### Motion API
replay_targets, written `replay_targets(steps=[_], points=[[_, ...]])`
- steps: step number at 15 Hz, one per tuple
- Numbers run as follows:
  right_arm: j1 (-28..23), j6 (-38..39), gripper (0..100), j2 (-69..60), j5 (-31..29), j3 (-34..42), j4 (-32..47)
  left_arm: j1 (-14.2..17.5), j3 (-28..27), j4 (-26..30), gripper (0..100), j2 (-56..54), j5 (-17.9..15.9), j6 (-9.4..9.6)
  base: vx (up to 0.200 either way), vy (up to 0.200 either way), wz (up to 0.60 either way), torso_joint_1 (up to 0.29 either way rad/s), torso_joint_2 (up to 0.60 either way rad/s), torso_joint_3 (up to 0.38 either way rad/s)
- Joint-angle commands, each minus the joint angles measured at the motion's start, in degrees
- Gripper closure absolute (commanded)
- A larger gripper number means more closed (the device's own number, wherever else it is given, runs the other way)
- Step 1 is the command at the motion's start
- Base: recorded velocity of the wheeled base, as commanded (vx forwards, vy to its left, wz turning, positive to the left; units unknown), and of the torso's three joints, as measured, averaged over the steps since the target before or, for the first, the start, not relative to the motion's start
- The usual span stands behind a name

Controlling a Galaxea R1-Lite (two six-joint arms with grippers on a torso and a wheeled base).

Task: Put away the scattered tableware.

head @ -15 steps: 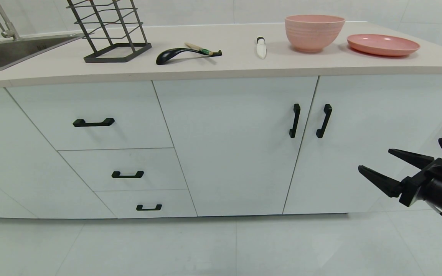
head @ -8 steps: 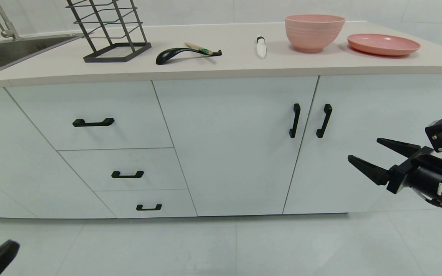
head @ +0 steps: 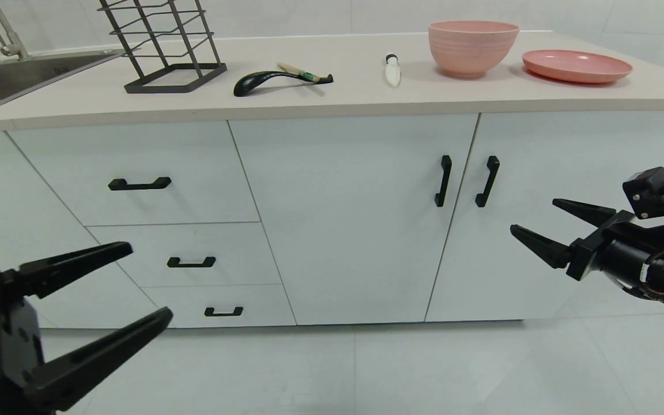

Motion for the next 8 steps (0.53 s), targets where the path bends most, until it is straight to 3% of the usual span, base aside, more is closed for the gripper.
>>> replay_targets(steps=[1,5,8], points=[[0.3,-0.1,0,0.4,0.1,-0.2,-0.1,-4.9,-1.4,-1.3,0,8.4,-1.4,1.62,0.0,0.0,0.0,0.0,0.0,0.0],[0.3,-0.1,0,1.0,0.9,-0.4,-0.5,-10.6,-9.8,-7.5,0,22.5,-11.6,8.3,0.0,0.0,0.0,0.0,0.0,0.0],[0.3,-0.1,0,1.3,0.9,-2.8,-1.0,-14.4,-13.4,-14.0,0,33.1,-12.1,8.74,0.0,0.0,0.0,0.0,0.0,0.0]])
